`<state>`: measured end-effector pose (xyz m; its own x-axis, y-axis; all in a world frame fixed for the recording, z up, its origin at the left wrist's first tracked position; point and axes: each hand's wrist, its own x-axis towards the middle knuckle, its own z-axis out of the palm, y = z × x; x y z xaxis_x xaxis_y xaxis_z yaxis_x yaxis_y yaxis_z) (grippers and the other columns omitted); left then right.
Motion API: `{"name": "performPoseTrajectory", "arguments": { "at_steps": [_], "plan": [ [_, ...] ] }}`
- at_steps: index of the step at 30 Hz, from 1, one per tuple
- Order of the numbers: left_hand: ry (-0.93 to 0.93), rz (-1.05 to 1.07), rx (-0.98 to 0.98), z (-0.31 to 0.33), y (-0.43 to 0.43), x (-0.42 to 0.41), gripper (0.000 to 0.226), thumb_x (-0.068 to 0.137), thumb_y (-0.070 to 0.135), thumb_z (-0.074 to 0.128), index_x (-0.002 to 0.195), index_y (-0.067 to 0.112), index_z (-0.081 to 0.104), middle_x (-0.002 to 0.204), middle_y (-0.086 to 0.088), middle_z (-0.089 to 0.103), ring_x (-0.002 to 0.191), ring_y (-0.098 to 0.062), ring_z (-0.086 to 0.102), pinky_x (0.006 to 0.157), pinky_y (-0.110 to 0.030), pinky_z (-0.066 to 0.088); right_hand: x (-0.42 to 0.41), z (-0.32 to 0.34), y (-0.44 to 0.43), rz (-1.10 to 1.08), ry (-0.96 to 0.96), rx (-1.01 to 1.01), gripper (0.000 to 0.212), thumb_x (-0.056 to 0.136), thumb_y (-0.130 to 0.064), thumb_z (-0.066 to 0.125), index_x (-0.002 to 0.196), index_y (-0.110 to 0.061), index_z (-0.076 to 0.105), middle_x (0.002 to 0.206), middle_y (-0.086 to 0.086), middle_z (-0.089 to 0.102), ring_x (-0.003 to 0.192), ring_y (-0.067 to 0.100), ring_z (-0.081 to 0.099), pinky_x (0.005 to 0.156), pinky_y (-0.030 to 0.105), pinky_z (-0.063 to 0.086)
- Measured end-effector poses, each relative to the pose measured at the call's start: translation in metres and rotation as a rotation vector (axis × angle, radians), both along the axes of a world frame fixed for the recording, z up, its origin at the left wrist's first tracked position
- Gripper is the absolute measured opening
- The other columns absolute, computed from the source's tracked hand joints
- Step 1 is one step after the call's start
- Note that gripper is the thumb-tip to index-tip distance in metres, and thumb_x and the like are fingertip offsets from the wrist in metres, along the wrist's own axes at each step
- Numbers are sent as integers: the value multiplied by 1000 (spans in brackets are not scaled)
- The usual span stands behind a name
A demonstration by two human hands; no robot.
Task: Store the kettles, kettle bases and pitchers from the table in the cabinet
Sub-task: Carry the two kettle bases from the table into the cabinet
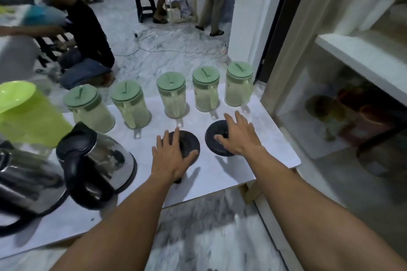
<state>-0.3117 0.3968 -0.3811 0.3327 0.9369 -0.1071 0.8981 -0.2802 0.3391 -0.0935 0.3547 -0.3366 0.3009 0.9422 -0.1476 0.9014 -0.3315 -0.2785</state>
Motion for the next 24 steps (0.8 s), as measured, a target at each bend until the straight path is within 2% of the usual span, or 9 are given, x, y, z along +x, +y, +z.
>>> {"name": "performPoseTrajectory", "arguments": {
  "at_steps": [6,10,13,16,18,24],
  "plan": [
    [61,119,-221,-47,12,13,120,71,82,56,155,33,-15,164,-11,-12,148,-44,-5,115,-63,12,19,-66,27,1,-17,-107,105,79,-71,63,157,-19,16,166,16,7,150,37,13,116,60,22],
    [83,197,-313,-61,18,15,129,63,84,61,153,37,-19,163,-11,-18,147,-46,-8,115,-65,10,29,-91,28,-78,0,-235,128,66,-81,68,160,-26,1,166,18,-5,150,46,5,116,65,16],
    [78,217,-361,-70,21,16,134,57,85,64,151,41,-22,162,-9,-23,147,-45,-12,114,-65,7,33,-108,27,-130,48,-276,134,59,-84,68,159,-30,-2,166,19,-9,149,49,6,116,64,16],
    [58,220,-321,-76,24,17,133,56,85,64,153,41,-15,162,-7,-23,148,-43,-14,115,-65,6,35,-122,23,-146,99,-246,129,59,-84,66,158,-33,0,166,18,-10,149,45,8,115,63,18],
    [42,232,-285,-81,25,16,129,56,84,65,154,38,-5,163,-7,-19,148,-42,-12,115,-64,8,35,-128,20,-135,117,-198,125,62,-83,66,158,-34,3,166,16,-12,151,42,4,116,64,14],
    [1,235,-163,-84,21,19,115,63,71,70,153,25,16,165,-5,4,145,-45,6,112,-57,26,34,-141,15,-119,160,-40,110,65,-74,69,153,-32,18,169,1,-5,152,40,-1,118,65,5]
  ]
}}
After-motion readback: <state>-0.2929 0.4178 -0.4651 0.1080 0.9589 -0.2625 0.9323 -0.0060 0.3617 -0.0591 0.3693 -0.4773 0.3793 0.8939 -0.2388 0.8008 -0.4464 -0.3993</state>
